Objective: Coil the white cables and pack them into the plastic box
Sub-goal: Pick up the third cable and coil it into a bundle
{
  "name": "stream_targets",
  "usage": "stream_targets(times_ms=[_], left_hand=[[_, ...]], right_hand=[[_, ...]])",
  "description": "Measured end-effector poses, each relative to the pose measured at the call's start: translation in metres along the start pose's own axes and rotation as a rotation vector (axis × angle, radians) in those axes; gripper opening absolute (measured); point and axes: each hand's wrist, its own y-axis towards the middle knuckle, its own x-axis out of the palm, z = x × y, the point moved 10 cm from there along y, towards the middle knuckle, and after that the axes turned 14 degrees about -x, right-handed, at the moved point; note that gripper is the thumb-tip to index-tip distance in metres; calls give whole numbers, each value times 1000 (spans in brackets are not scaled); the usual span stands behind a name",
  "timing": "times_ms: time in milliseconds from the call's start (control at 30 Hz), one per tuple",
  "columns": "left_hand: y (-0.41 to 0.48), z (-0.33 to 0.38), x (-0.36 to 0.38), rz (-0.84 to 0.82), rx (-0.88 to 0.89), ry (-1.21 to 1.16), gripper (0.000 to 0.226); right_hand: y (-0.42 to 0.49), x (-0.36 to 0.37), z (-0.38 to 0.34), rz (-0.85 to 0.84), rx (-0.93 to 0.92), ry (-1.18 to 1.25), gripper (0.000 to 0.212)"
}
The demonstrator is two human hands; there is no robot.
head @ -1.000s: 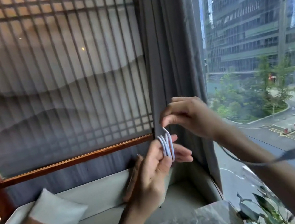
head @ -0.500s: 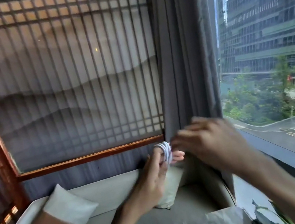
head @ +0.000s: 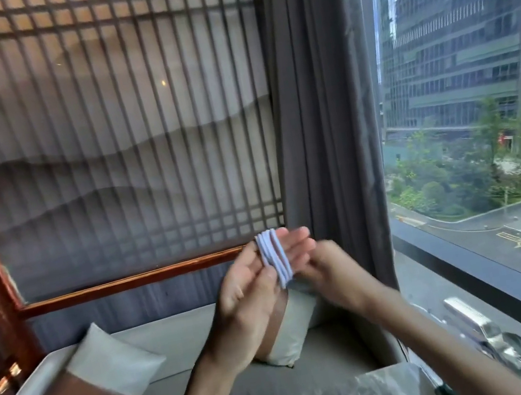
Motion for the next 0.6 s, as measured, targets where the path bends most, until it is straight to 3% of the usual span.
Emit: stream_targets(times_ms=[100, 133, 200, 267, 400, 533, 600], left_hand=[[4, -10, -45, 280, -38, 26, 38], [2, -17, -52, 342, -86, 107, 37], [0, -32, -51, 345, -205, 281, 39], [-3, -44, -39, 274, -288, 353, 38], [-8, -47, -23, 206, -310, 394, 29], [-9, -52, -18, 146, -431, 385, 29], [-10, -60, -15, 82, -531, 355, 32]], right_hand=[[-27, 31, -20, -204, -95, -331, 18], [-30, 29, -27, -196, -128, -454, 21], [-31, 17, -52, -120, -257, -657, 19], [-31, 7, -71, -82, -376, -695, 16], [-32, -10, -61, -41, -421, -386, 15], [-38, -5, -32, -40, -252, 128, 18], [-41, -8, -23, 2, -206, 205, 23]])
